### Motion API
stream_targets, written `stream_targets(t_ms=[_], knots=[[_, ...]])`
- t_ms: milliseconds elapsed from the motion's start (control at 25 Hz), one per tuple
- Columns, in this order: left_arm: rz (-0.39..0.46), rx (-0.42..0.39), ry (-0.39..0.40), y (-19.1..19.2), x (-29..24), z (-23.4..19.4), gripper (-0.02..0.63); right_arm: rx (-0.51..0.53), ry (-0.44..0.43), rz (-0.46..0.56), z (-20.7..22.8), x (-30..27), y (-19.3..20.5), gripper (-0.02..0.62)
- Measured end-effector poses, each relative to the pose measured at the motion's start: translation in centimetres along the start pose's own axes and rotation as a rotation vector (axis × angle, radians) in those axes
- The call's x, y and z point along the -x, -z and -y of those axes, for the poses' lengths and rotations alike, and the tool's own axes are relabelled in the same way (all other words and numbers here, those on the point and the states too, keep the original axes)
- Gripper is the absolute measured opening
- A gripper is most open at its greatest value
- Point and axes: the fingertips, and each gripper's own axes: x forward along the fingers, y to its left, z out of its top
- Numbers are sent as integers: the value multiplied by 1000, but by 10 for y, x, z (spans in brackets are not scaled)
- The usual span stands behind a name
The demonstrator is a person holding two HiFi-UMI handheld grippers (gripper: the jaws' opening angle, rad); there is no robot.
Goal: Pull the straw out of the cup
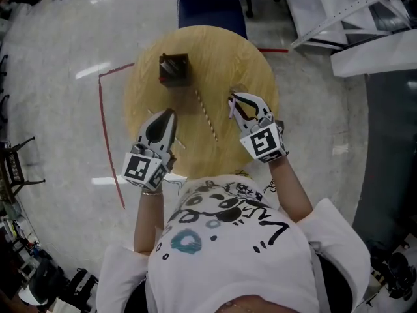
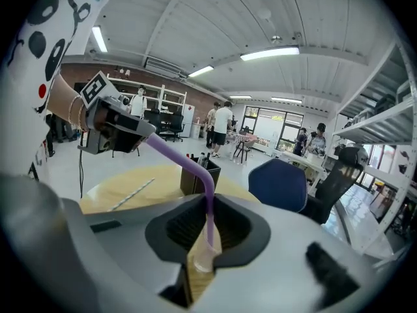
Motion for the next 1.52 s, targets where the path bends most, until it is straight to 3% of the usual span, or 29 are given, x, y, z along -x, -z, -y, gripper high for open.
stream_targets(t_ms=[720,920,1520], knots=[[53,-47,1,-37,6,4,18,-94,79,152,31,50,-64,49],[70,-57,-5,-46,8,1,18,-96,83,152,32,60,-72,49],[112,-102,-32,-74,30,11,18,-142,137,328,49,126,-118,49]])
